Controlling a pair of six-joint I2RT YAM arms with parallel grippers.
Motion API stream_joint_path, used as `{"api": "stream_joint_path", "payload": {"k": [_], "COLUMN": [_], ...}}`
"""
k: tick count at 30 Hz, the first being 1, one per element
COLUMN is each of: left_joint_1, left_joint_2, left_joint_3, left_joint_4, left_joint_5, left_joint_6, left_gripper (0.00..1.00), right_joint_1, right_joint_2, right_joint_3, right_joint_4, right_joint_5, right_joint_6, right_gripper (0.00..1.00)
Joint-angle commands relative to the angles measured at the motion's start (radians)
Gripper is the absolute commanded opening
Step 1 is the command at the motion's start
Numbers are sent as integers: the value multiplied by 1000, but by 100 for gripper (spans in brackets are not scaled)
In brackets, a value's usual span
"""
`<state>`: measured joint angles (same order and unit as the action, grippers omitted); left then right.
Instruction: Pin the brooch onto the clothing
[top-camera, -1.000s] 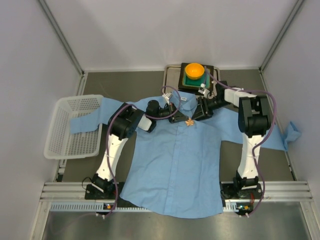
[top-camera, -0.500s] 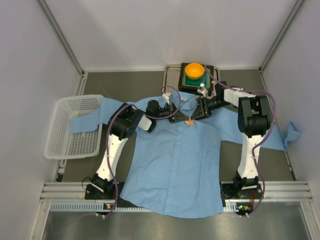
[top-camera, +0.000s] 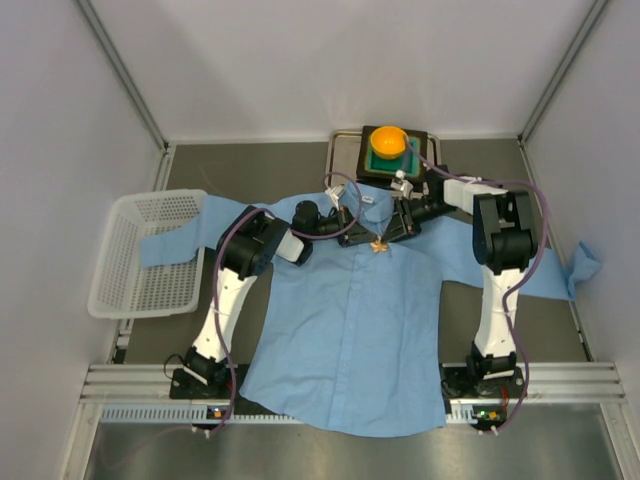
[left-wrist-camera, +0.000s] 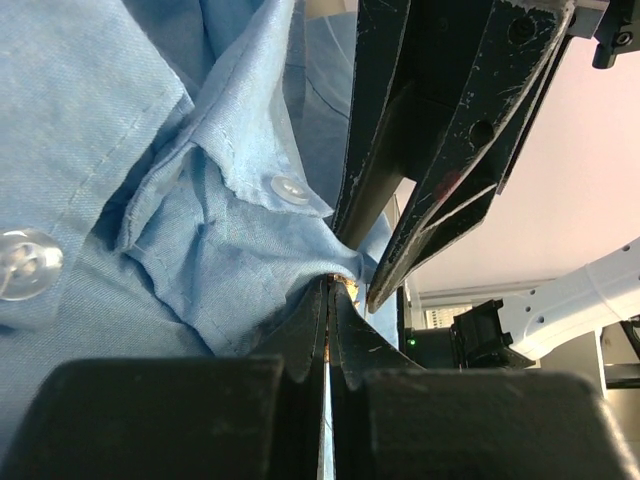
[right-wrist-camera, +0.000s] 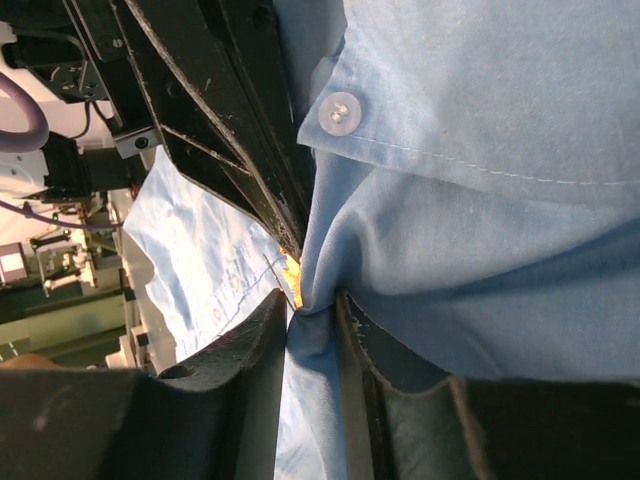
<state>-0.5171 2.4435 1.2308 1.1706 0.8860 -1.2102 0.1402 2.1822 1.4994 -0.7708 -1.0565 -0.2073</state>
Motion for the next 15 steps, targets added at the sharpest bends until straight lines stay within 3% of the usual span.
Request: {"api": "stream_joint_path", "payload": {"k": [1, 8, 15], "left_joint_1": [-3, -4, -4], "left_joint_2": [-11, -15, -14], "left_joint_3": [33, 32, 27], "left_joint_4": [101, 100, 101], "left_joint_5": [1, -1, -5], "left_joint_6": [-17, -22, -28], "left_gripper": [0, 0, 0], "right_joint_1": [27, 30, 27], "right_joint_2": [4, 10, 4], "right_joint_3": [18, 25, 18], "right_joint_4": [2, 5, 40], "right_joint_5": [36, 82, 81], "right_joint_6": [-23, -9, 49], "right_gripper": [24, 7, 6]}}
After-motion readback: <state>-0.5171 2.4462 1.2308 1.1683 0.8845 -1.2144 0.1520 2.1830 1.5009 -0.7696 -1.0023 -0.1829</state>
